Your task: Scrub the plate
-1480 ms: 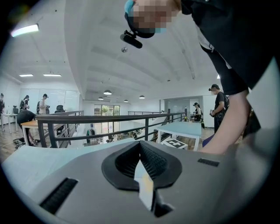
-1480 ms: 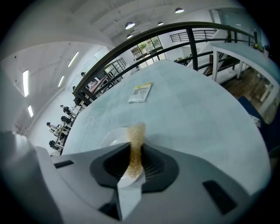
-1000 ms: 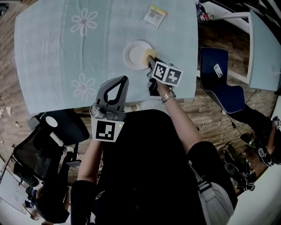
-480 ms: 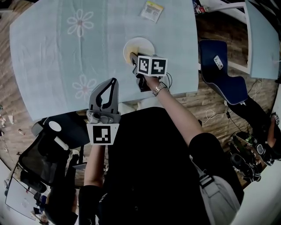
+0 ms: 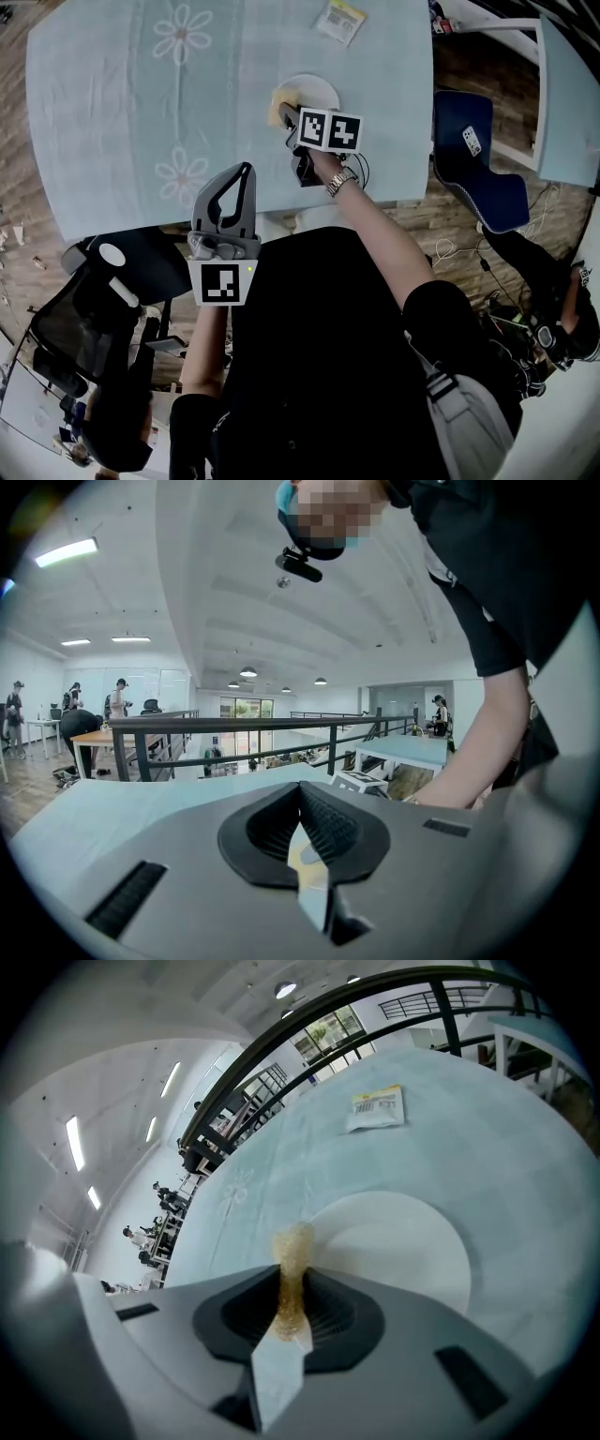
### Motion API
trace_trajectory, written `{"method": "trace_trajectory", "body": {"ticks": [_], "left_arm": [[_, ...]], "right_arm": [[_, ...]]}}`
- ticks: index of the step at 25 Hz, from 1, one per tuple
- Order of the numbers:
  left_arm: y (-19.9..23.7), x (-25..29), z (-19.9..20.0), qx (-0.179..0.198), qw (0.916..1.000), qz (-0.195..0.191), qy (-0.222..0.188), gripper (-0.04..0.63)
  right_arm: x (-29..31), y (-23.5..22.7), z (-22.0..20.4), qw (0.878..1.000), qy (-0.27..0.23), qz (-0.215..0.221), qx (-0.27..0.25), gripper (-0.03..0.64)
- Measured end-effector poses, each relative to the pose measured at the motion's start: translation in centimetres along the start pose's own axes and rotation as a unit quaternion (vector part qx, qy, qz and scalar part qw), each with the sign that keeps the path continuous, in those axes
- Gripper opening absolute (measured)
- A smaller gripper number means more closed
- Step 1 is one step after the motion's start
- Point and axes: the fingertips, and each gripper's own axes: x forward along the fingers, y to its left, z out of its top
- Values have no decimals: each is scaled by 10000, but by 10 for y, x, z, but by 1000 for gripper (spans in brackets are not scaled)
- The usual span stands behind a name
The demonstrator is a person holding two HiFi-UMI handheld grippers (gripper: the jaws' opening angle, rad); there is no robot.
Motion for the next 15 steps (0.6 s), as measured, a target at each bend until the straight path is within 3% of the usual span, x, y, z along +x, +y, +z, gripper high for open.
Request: {"method": "trace_trajectory", "body": {"ticks": [6,9,15], "left_arm": [[-11,13,5,-11,9998,-122,-124,12],[-18,19,1,131,9995,-271,58,12],[-31,29,5,-26,9995,-319,-15,12]], "right_arm": [[-5,-18,-3,9998,7,-183,87,66],[-10,-27,-4,9995,8,-234,195,66],[-24,-45,-8,9995,-34,-232,205,66]]}}
